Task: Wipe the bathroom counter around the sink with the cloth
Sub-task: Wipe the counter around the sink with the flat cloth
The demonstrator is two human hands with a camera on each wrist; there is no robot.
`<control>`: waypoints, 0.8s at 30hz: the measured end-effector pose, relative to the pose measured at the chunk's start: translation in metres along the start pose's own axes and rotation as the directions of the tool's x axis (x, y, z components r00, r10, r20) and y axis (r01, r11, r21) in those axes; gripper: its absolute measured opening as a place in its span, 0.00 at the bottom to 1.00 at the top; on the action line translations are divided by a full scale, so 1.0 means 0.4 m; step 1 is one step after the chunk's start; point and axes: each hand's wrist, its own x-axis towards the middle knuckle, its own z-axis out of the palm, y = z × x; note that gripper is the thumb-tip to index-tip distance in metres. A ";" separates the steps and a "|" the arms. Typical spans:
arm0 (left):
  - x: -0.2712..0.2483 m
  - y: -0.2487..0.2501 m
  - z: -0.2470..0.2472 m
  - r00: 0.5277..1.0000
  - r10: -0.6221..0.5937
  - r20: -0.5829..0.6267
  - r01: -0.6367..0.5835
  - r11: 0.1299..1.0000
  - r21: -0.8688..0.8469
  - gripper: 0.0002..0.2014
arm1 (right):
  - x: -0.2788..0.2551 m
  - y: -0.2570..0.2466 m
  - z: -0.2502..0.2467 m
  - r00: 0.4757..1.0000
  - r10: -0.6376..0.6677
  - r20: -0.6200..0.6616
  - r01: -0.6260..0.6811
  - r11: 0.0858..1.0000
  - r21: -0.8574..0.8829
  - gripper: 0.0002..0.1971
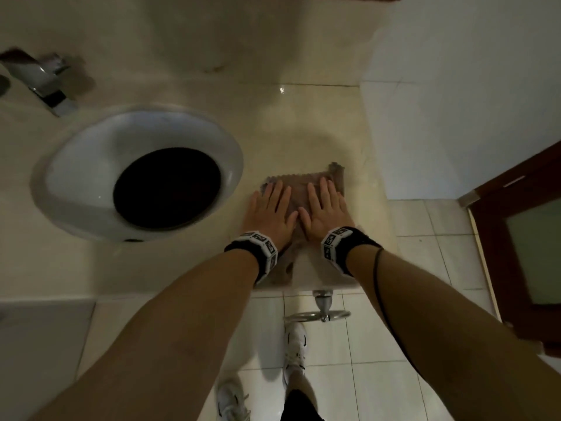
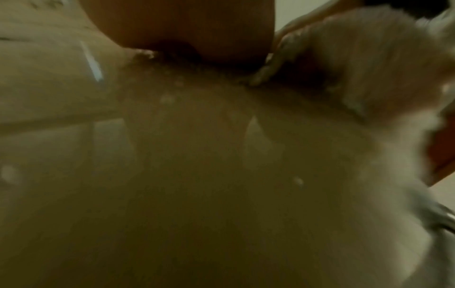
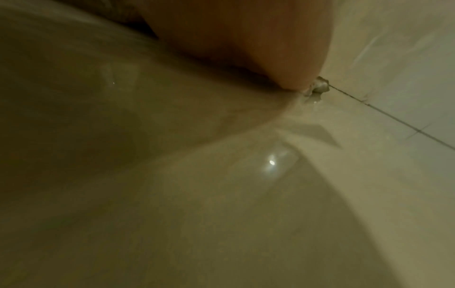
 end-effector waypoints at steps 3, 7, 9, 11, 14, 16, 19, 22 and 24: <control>0.088 0.010 -0.024 1.000 -0.024 -0.019 0.025 0.998 0.065 0.31 | 0.095 0.040 -0.018 0.999 -0.046 -0.013 0.046 0.999 -0.010 0.32; 0.172 0.016 -0.045 0.999 -0.021 -0.028 0.024 0.995 0.099 0.30 | 0.188 0.092 -0.041 0.995 -0.092 0.023 0.093 0.996 -0.014 0.31; 0.185 0.021 -0.050 0.998 0.038 -0.054 -0.033 0.994 0.103 0.30 | 0.206 0.107 -0.045 0.992 -0.123 0.030 0.123 0.992 -0.019 0.32; 0.185 0.021 -0.044 0.991 0.119 -0.062 -0.113 0.989 0.100 0.32 | 0.208 0.117 -0.046 0.988 -0.156 0.019 0.157 0.987 -0.028 0.33; 0.165 0.016 -0.032 0.979 0.200 0.031 -0.202 0.978 0.052 0.39 | 0.199 0.136 -0.049 0.980 -0.198 0.027 0.199 0.980 -0.024 0.31; 0.153 0.016 -0.026 0.972 0.215 0.095 -0.222 0.972 0.072 0.41 | 0.184 0.146 -0.053 0.975 -0.220 0.023 0.221 0.975 -0.038 0.31; 0.124 0.038 -0.017 0.965 0.235 0.120 -0.247 0.964 0.103 0.42 | 0.131 0.160 -0.047 0.978 -0.205 0.032 0.206 0.977 -0.047 0.31; 0.079 0.074 0.001 0.954 0.269 0.129 -0.282 0.954 0.103 0.44 | 0.053 0.175 -0.029 0.985 -0.170 0.031 0.171 0.983 -0.061 0.31; 0.038 0.100 0.013 0.948 0.283 0.143 -0.297 0.950 0.092 0.45 | -0.006 0.186 -0.013 0.991 -0.135 0.024 0.136 0.989 -0.066 0.31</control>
